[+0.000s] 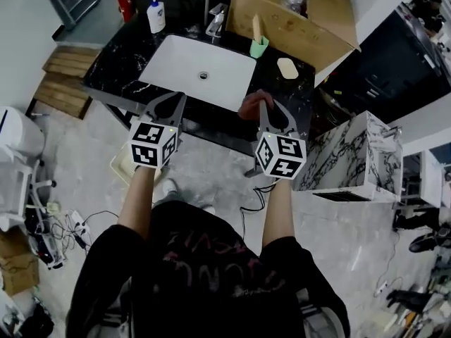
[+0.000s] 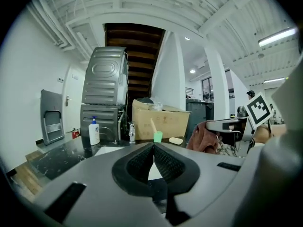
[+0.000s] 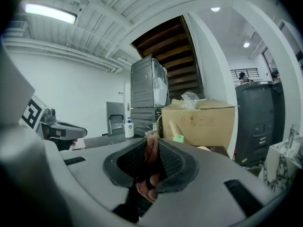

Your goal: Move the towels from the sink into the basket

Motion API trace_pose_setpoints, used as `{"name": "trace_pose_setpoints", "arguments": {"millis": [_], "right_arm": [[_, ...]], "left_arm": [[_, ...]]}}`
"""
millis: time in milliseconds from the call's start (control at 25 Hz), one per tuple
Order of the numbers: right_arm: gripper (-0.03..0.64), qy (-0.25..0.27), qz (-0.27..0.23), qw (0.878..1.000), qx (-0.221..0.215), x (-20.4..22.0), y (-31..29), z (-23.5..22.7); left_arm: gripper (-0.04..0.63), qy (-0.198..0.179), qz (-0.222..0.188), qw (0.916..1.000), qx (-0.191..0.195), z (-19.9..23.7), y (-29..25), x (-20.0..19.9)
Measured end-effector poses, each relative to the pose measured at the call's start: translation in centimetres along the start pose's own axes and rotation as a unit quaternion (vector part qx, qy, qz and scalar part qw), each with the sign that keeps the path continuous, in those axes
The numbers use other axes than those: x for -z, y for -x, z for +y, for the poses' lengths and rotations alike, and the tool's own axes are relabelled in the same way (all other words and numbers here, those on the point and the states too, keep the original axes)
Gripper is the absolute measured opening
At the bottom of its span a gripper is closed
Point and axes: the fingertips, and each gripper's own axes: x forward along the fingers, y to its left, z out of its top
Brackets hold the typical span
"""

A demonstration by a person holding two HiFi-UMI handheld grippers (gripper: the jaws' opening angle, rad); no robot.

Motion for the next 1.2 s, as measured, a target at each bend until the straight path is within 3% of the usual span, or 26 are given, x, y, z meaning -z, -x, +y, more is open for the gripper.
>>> {"name": "trace_pose_setpoints", "arguments": {"millis": [320,640,920,1200], "right_arm": [[0.066,0.023,0.008,0.997,-0.077,-0.2,-4.7,9.3],[0.066,0.044,0.015,0.986,-0.161,-0.4,-8.9,22.3],[0.066,0.067,0.027,0.969,-0.237,0.4,-11.8,35.4],[0.066,0.094,0.035,0.944,-0.315,2.7,-14.3,48.2]], "left_arm": [[0.017,0.036,0.000,0.9964,-0.077,8.2,5.8,2.3],[0.017,0.077,-0.001,0.9845,-0.157,18.2,14.1,5.5],[0.017,0.114,-0.003,0.9663,-0.231,27.1,22.5,8.9],[0.017,0.153,0.003,0.9403,-0.304,34.8,30.6,13.9]]}}
